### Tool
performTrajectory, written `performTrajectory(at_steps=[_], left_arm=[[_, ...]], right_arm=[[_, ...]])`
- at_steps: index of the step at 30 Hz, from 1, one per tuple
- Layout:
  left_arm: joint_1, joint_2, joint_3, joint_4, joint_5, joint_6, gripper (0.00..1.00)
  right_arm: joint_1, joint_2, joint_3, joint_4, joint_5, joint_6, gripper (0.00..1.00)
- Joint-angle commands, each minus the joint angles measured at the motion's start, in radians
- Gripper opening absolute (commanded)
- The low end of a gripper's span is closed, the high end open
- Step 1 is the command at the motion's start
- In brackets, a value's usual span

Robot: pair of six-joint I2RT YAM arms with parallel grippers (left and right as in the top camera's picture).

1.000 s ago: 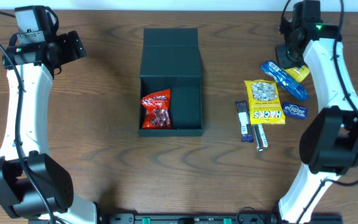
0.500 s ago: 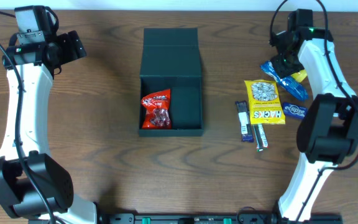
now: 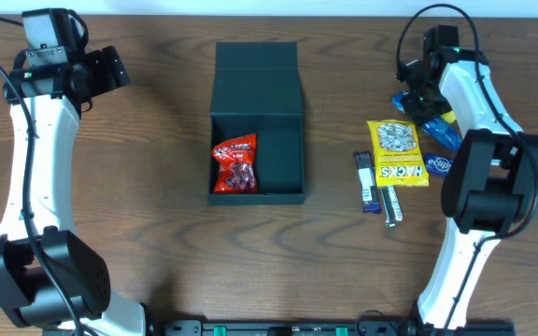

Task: Pack container
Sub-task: 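Move the right gripper to the blue packet and grasp it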

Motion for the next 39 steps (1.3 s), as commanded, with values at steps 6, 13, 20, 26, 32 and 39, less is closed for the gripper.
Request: performTrajectory(at_steps=[6, 13, 20, 26, 32, 39], left_arm=[[0.002, 0.012, 0.006, 0.001, 0.005, -0.001, 0.95], [0.002, 0.012, 0.006, 0.005, 0.005, -0.010, 0.95], [0.002, 0.012, 0.006, 0.004, 0.005, -0.012, 0.95], [0.002, 0.012, 0.006, 0.005, 0.005, -0.012, 0.95], [0.002, 0.012, 0.006, 0.005, 0.005, -0.013, 0.95], [0.002, 0.012, 0.006, 0.005, 0.005, -0.013, 0.95]], right_arm=[[-0.016, 0.052, -0.002, 0.023, -0.002, -0.018, 0.43], [-0.016, 0.056, -0.002, 0.050, -0.021, -0.014, 0.43], [-0.016, 0.070, -0.002, 0.094, -0.043, -0.014, 0.46], [-0.013, 0.085, -0.003, 0.098, -0.066, 0.010, 0.46], [-0.011, 0.085, -0.002, 0.114, -0.066, 0.036, 0.40], [0.021, 0.084, 0.003, 0.127, -0.064, 0.047, 0.37]])
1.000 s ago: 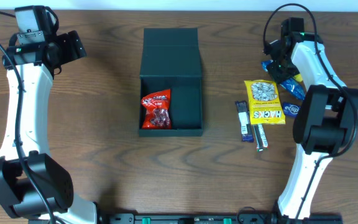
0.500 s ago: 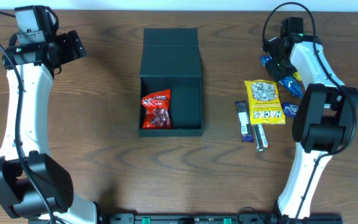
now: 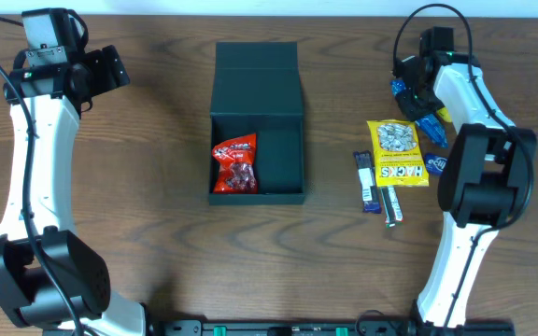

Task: Pack container
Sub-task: 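Move the right gripper to the blue packet and grasp it, then place the blue packet into the box beside the red bag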

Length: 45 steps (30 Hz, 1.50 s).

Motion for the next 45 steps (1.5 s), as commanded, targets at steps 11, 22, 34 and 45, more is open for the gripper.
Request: performTrajectory(at_steps=[11, 22, 34, 45], left_arm=[[0.002, 0.012, 0.006, 0.001, 0.005, -0.008, 0.95], [0.002, 0.012, 0.006, 0.001, 0.004, -0.003, 0.95], [0.004, 0.012, 0.006, 0.005, 0.003, 0.135, 0.95], [0.032, 0.012, 0.006, 0.003, 0.004, 0.180, 0.95]], right_arm=[[0.091, 0.033, 0.192, -0.003, -0.023, 0.054, 0.31], [0.217, 0.000, 0.556, -0.179, -0.219, 0.018, 0.23], [0.502, -0.065, 0.595, -0.425, -0.239, -0.173, 0.18], [0.685, -0.066, 0.558, -0.491, -0.235, -0.200, 0.17]])
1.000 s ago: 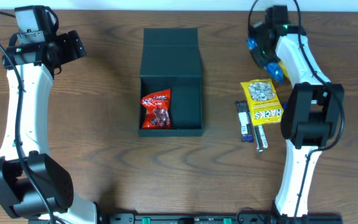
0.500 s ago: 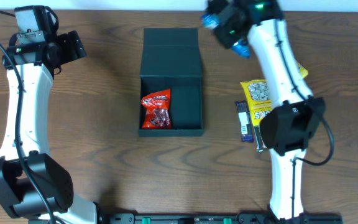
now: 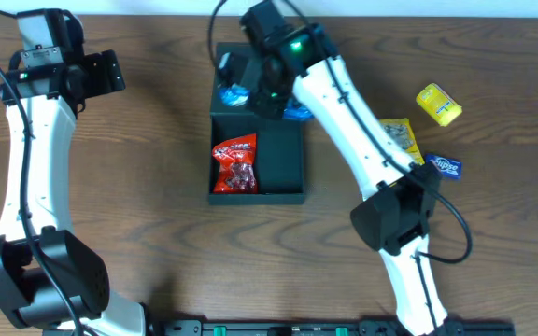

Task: Pack container
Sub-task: 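Place the blue packet into the box beside the red bag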

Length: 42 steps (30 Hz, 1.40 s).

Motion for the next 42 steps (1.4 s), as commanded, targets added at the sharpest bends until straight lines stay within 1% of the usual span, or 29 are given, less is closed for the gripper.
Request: performTrajectory(at_steps=[1, 6, 12, 15, 18, 23, 28, 29, 31, 32, 34, 37, 39, 42], left_arm=[[0.013, 0.012, 0.006, 0.000, 0.004, 0.039, 0.95], [0.015, 0.012, 0.006, -0.005, 0.004, 0.043, 0.95], [0.015, 0.012, 0.006, -0.009, 0.004, 0.043, 0.95], [0.015, 0.012, 0.006, -0.009, 0.004, 0.043, 0.95], [0.015, 0.012, 0.006, -0.011, 0.005, 0.042, 0.95], [0.015, 0.012, 0.006, -0.012, 0.029, 0.042, 0.95], [0.015, 0.012, 0.006, -0.013, 0.049, 0.042, 0.95], [0.015, 0.012, 0.006, -0.014, 0.049, 0.042, 0.95], [0.015, 0.012, 0.006, -0.019, 0.049, 0.042, 0.95], [0.015, 0.012, 0.006, -0.022, 0.049, 0.042, 0.95], [0.015, 0.012, 0.006, -0.027, 0.049, 0.043, 0.95], [0.015, 0.012, 0.006, -0.033, 0.049, 0.043, 0.95], [0.015, 0.012, 0.006, -0.033, 0.049, 0.042, 0.95], [0.015, 0.012, 0.006, -0.033, 0.049, 0.042, 0.95]], right_arm=[[0.032, -0.051, -0.027, 0.001, -0.008, -0.025, 0.16], [0.056, -0.051, -0.124, 0.038, -0.003, -0.043, 0.15], [0.051, -0.050, -0.230, 0.116, 0.030, -0.051, 0.14], [0.048, -0.048, -0.276, 0.167, 0.030, -0.051, 0.11], [0.048, -0.047, -0.309, 0.204, 0.030, -0.051, 0.10], [0.042, -0.047, -0.356, 0.267, 0.030, -0.050, 0.16], [0.032, -0.047, -0.397, 0.336, 0.030, -0.050, 0.17], [0.032, -0.047, -0.402, 0.344, 0.030, -0.050, 0.21], [0.029, -0.047, -0.405, 0.348, 0.030, -0.050, 0.50], [0.029, -0.047, -0.405, 0.348, 0.031, -0.050, 0.55], [0.028, -0.048, -0.404, 0.351, 0.057, -0.049, 0.68], [0.031, -0.061, -0.403, 0.351, 0.103, -0.036, 0.73], [0.031, -0.075, -0.401, 0.352, 0.102, -0.015, 0.73], [0.031, -0.104, -0.393, 0.351, 0.102, 0.017, 0.69]])
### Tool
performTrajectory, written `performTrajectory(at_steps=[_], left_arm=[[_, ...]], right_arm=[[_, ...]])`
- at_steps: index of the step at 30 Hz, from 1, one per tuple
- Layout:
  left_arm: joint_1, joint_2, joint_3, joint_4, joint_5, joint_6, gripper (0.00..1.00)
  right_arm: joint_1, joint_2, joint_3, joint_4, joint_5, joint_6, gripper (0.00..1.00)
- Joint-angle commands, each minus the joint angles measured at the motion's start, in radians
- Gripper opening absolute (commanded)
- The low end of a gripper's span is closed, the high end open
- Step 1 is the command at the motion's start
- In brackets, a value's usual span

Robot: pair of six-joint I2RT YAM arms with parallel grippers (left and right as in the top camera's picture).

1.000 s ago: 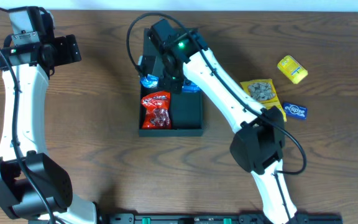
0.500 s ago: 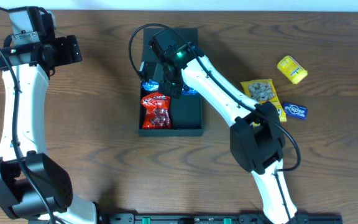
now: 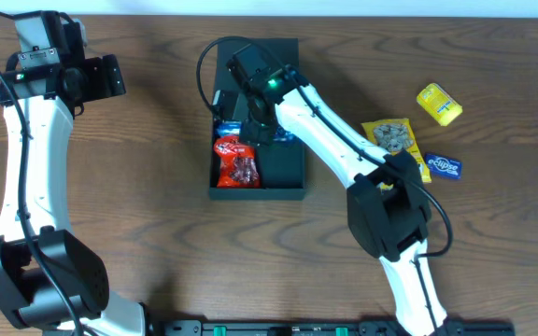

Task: Pack container
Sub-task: 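Place the blue packet into the box beside the red bag, then grasp the yellow HACKS bag with the right gripper and lift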

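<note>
A dark green box (image 3: 288, 192) stands open at mid-table, its lid folded back. A red snack bag (image 3: 237, 168) lies in its left half. My right gripper (image 3: 253, 124) reaches down into the back of the box, and a blue packet (image 3: 285, 136) shows on both sides of it. The wrist hides the fingers, which seem shut on that packet. My left gripper (image 3: 106, 77) hangs far off at the upper left, holding nothing; its jaws cannot be made out.
To the right of the box lie a yellow HACKS bag (image 3: 390, 137), partly under my right arm, a small yellow pack (image 3: 439, 103) and a blue Eclipse pack (image 3: 445, 167). The right arm crosses the table diagonally from its base at the front.
My right gripper, with the blue packet, was over the box lid and is now lower, inside the box beside the red bag. The left arm has barely shifted.
My right gripper was at the blue packet among the snacks at the far right. Then it sat slightly farther back on that packet. Later it held the packet over the box lid, uncovering a yellow pack. Now packet and gripper are in the box.
</note>
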Motion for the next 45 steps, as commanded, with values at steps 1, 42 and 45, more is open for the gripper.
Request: performTrajectory(at_steps=[1, 42, 45], left_arm=[[0.006, 0.012, 0.006, -0.002, 0.004, 0.007, 0.95], [0.006, 0.012, 0.006, -0.007, 0.048, 0.006, 0.95], [0.006, 0.012, 0.006, -0.005, 0.056, 0.003, 0.95]], right_arm=[[-0.006, -0.089, 0.008, 0.003, 0.027, 0.048, 0.67], [-0.526, -0.143, -0.017, -0.274, 0.040, 0.465, 0.92], [-0.554, -0.138, -0.042, -0.257, 0.040, 0.462, 0.92]])
